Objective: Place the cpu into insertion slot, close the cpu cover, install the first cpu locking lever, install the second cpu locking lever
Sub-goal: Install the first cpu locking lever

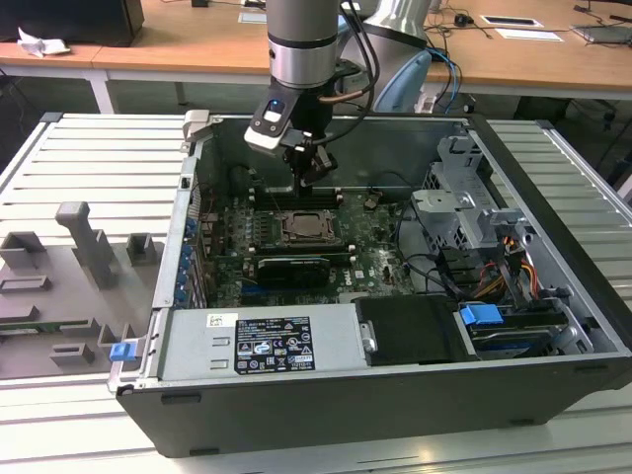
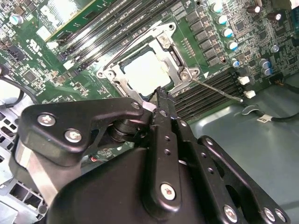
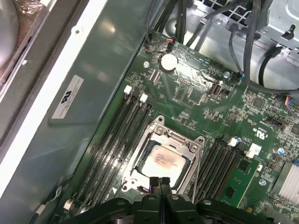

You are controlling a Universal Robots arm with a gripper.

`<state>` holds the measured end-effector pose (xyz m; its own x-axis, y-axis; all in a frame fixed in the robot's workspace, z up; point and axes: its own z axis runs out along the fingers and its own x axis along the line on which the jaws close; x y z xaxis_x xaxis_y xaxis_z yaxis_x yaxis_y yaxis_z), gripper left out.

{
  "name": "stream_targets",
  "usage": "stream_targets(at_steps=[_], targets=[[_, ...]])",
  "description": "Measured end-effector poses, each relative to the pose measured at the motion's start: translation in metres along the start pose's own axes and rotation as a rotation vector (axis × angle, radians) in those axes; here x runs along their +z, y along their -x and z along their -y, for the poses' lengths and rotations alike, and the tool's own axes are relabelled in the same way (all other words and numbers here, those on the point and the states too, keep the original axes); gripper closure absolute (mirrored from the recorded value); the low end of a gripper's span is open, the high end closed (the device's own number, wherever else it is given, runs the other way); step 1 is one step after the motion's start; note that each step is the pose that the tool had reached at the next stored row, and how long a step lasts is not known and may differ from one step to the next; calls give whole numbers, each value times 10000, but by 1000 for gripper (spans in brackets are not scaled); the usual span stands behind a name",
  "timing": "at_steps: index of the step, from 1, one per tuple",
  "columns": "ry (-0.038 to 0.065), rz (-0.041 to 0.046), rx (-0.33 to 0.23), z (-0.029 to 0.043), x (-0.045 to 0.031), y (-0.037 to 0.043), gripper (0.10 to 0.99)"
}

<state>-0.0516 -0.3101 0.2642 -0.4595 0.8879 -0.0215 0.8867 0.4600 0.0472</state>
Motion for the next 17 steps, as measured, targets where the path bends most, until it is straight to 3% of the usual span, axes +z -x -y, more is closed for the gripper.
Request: stream_targets(at_steps=[6,17], targets=[[12,-26,-553,0,0,0,980],[24,-51,-1078,0,0,0,980]])
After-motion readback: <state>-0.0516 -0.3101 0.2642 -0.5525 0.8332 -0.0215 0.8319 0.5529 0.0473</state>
